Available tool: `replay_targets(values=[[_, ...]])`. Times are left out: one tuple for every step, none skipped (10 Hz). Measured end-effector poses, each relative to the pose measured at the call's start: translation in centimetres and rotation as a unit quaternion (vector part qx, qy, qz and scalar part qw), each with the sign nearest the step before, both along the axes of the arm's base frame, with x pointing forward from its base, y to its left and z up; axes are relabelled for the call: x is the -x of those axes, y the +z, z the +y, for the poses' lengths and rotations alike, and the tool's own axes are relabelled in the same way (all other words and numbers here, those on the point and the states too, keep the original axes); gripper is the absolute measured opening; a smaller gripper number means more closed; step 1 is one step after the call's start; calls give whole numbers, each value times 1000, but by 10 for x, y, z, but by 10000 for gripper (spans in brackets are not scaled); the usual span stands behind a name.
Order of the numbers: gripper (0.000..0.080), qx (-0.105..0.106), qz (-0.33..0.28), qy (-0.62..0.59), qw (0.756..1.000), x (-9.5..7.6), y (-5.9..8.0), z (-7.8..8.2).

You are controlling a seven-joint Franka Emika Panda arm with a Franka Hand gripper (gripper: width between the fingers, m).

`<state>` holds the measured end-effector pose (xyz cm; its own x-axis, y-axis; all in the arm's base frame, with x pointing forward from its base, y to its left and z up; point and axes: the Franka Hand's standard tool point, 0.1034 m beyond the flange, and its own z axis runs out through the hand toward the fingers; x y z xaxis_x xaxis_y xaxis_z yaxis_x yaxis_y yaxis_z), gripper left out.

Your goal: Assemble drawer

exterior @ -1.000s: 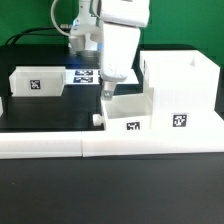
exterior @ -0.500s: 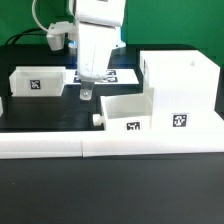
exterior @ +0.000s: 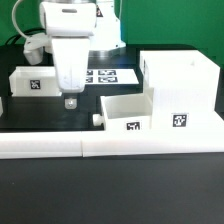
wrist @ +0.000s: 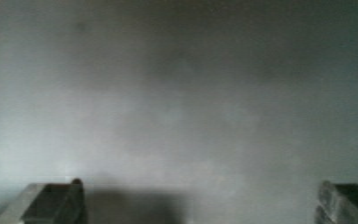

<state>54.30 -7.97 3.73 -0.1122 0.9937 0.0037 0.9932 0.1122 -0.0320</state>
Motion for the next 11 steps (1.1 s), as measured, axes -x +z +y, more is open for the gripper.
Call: replay_targets(values=[[649, -18, 12, 5, 1000, 3, -2, -3], [649, -32, 24, 9, 999, 5, -5, 1], [649, -46, 35, 14, 998, 8, -7, 3], [649, -51, 37, 4, 998, 9, -9, 11], [649, -52, 41, 0, 998, 10, -12, 24], [649, -54, 43, -5, 998, 10, -13, 31], [649, -55, 43, -12, 998, 10, -13, 36], [649, -55, 44, -24, 997, 9, -13, 44], [649, -56, 44, -29, 997, 7, -12, 54], [649, -56, 44, -35, 997, 5, -10, 61], [648, -55, 45, -44, 997, 4, -9, 65]])
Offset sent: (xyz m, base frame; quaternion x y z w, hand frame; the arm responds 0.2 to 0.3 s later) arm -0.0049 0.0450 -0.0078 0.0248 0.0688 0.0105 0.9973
